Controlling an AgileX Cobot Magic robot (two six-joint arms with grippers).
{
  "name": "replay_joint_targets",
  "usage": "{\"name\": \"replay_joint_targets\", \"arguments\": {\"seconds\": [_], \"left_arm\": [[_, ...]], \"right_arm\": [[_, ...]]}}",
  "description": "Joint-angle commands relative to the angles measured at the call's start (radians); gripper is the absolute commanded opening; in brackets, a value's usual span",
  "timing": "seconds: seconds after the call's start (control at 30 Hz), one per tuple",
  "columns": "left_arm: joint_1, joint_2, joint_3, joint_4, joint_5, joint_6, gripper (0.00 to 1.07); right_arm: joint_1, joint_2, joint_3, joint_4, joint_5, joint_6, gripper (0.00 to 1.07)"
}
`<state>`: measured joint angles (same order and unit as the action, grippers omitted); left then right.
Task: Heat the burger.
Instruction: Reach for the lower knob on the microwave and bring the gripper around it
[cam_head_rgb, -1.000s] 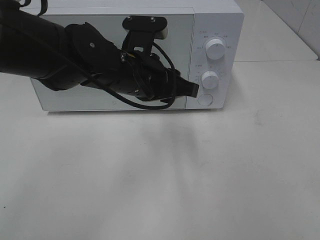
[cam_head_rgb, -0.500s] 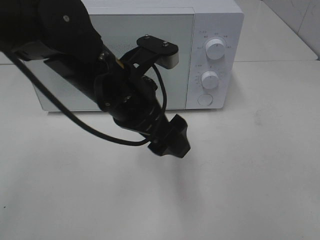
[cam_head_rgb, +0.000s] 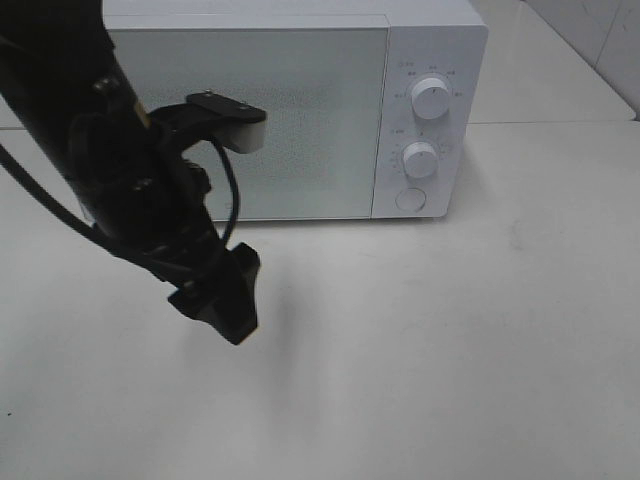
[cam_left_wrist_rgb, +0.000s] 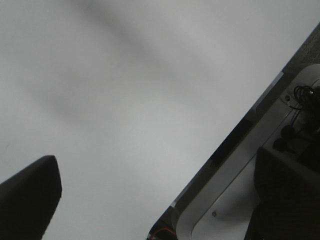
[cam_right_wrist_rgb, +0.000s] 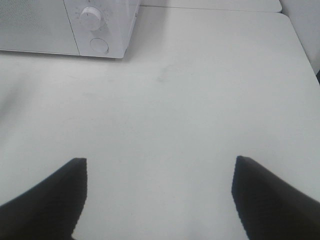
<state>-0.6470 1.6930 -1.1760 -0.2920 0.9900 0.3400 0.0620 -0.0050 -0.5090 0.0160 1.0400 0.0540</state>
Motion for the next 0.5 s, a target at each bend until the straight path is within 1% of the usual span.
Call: {"name": "replay_joint_targets", "arguments": {"seconds": [0.03, 0.07, 0.1, 0.13, 0.17, 0.2, 0.23, 0.27, 0.3, 0.33, 0.37, 0.4, 0.43, 0.47, 0.5], "left_arm": [[0.118, -0.027, -0.006, -0.002, 0.095, -0.009, 1.04], [0.148, -0.035, -0.006, -0.002, 0.113, -0.010, 1.04], [0.148, -0.035, -0.006, -0.002, 0.113, -0.010, 1.04], [0.208, -0.047, -0.006, -0.003, 0.146, -0.010, 1.04], [0.208, -0.047, -0.006, -0.003, 0.146, -0.010, 1.04], [0.237, -0.055, -0.006, -0.006, 0.160, -0.010, 1.04], [0.286, -0.076, -0.005, -0.007, 0.180, -0.010, 1.04], [0.286, -0.076, -0.005, -0.007, 0.180, -0.010, 1.04], [0.312, -0.089, -0.005, -0.008, 0.189, -0.010, 1.04], [0.358, -0.117, -0.005, -0.011, 0.202, -0.014, 1.04], [0.358, -0.117, -0.005, -0.011, 0.202, -0.014, 1.04], [0.383, -0.130, -0.002, -0.011, 0.206, -0.018, 1.04], [0.435, -0.168, 0.018, -0.012, 0.209, -0.033, 1.04], [0.435, -0.168, 0.018, -0.012, 0.209, -0.033, 1.04], [0.457, -0.189, 0.031, -0.012, 0.209, -0.041, 1.04]], "right_arm": [[-0.004, -0.026, 0.003, -0.002, -0.005, 0.002, 0.76], [-0.004, -0.026, 0.003, -0.002, -0.005, 0.002, 0.76], [-0.004, -0.026, 0.003, -0.002, -0.005, 0.002, 0.76], [-0.004, -0.026, 0.003, -0.002, -0.005, 0.002, 0.76], [-0.004, -0.026, 0.003, -0.002, -0.005, 0.002, 0.76], [-0.004, -0.026, 0.003, -0.002, -0.005, 0.002, 0.76], [-0.004, -0.026, 0.003, -0.002, -0.005, 0.002, 0.76], [-0.004, -0.026, 0.003, -0.002, -0.005, 0.002, 0.76], [-0.004, -0.026, 0.003, -0.002, -0.005, 0.002, 0.76], [-0.004, -0.026, 0.003, -0.002, -0.005, 0.002, 0.76], [-0.004, -0.026, 0.003, -0.002, -0.005, 0.002, 0.76], [-0.004, -0.026, 0.003, -0.002, -0.005, 0.002, 0.76], [-0.004, -0.026, 0.003, -0.002, -0.005, 0.002, 0.76], [-0.004, -0.026, 0.003, -0.002, -0.005, 0.002, 0.76], [-0.004, -0.026, 0.003, -0.002, -0.005, 0.002, 0.76]]}}
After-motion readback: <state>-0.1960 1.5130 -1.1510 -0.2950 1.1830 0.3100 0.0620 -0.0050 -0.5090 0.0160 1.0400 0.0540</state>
